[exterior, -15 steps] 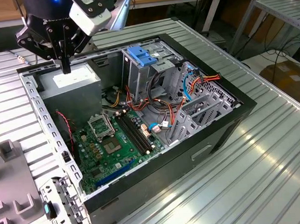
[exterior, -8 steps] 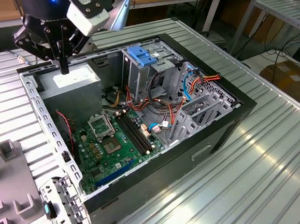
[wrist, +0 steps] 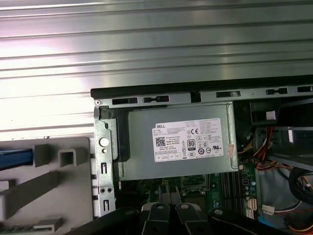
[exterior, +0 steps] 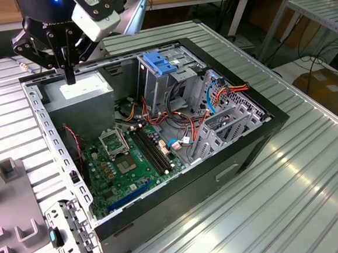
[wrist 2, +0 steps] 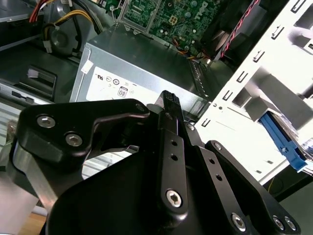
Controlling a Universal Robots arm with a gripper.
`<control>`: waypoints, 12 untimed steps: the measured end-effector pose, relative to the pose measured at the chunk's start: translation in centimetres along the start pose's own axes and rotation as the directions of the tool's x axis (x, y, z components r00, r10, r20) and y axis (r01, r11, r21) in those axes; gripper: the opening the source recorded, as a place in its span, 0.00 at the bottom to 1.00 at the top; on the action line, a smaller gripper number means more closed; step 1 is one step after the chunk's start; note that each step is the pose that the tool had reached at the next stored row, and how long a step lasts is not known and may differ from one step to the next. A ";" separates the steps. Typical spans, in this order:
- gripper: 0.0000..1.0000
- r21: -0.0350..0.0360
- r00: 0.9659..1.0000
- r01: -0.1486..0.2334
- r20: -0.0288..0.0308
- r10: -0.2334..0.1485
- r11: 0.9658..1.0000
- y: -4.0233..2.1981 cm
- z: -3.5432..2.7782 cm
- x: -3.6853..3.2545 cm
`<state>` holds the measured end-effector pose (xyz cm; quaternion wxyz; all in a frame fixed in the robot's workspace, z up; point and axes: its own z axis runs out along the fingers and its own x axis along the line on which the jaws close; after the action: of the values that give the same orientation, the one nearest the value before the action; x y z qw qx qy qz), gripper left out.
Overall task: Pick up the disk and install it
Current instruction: 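Reach for the disk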
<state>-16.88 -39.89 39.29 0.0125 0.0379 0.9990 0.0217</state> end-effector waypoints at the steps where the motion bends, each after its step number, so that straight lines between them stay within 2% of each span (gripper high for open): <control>1: 0.11 0.000 1.000 0.000 0.000 0.000 1.000 -0.01 0.00 0.06; 12: 0.11 0.000 1.000 0.000 0.000 0.000 1.000 -0.08 -0.02 0.99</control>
<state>-17.88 -39.89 39.28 0.0125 0.0378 0.9990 0.0217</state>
